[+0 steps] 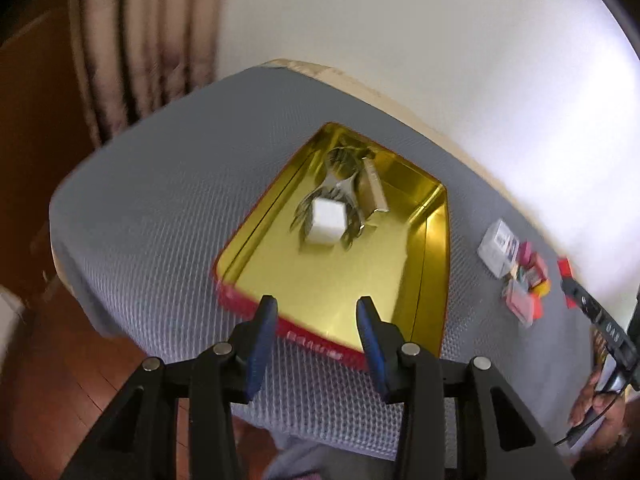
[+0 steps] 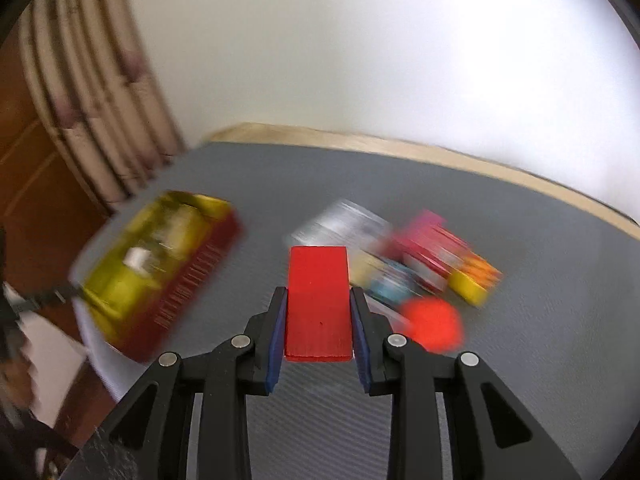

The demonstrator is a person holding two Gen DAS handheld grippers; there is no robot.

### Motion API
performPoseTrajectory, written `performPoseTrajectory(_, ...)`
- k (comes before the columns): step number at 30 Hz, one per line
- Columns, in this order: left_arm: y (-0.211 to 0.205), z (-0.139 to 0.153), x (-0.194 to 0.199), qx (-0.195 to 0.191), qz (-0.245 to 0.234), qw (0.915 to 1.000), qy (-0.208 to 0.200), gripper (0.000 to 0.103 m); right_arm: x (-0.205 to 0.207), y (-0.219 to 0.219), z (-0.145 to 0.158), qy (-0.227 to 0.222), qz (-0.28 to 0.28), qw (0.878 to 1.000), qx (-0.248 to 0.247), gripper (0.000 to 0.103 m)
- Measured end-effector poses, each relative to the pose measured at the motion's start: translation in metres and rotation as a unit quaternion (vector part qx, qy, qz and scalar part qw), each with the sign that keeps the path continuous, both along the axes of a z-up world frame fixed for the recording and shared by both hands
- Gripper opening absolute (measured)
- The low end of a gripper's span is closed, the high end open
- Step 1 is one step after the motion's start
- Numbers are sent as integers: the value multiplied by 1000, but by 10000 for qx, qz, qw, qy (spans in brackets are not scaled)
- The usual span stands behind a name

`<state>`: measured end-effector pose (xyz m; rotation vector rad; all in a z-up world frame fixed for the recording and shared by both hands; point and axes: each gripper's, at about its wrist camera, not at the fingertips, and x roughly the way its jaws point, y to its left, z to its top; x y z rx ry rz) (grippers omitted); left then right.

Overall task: Organize rigid objects
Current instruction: 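Carry the red block into the tin and open the right gripper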

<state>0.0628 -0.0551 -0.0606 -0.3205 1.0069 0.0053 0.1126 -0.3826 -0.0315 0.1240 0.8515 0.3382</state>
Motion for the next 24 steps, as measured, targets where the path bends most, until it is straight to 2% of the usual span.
performPoseTrajectory(3,5,-7,-9,152,296,9994,-64,42,25,44,11,65,371,9985,395,27)
performPoseTrajectory(6,14,-12,-10,-62,291,9996,27,42,55,89,11,205,688,9954,639,27)
performPoseTrajectory(9,17,-12,-9,158,265,9993,189,43,82,128,2,350,834,9940,617,27)
performPoseTrajectory(12,20,-11,-12,488,496,9976,61,43,103,156,-11,517,882,9931,571,27)
performPoseTrajectory(17,20,-2,-16,835,615,9943,-239,43,130,183,-34,747,871,9924,453,27)
performPoseTrajectory(21,25,-1,-17,755,644,9948,-235,43,139,187,-46,842,781,9931,221,27)
performPoseTrajectory(24,31,-2,-14,634,688,9954,-185,43,145,191,-56,925,710,9929,226,27)
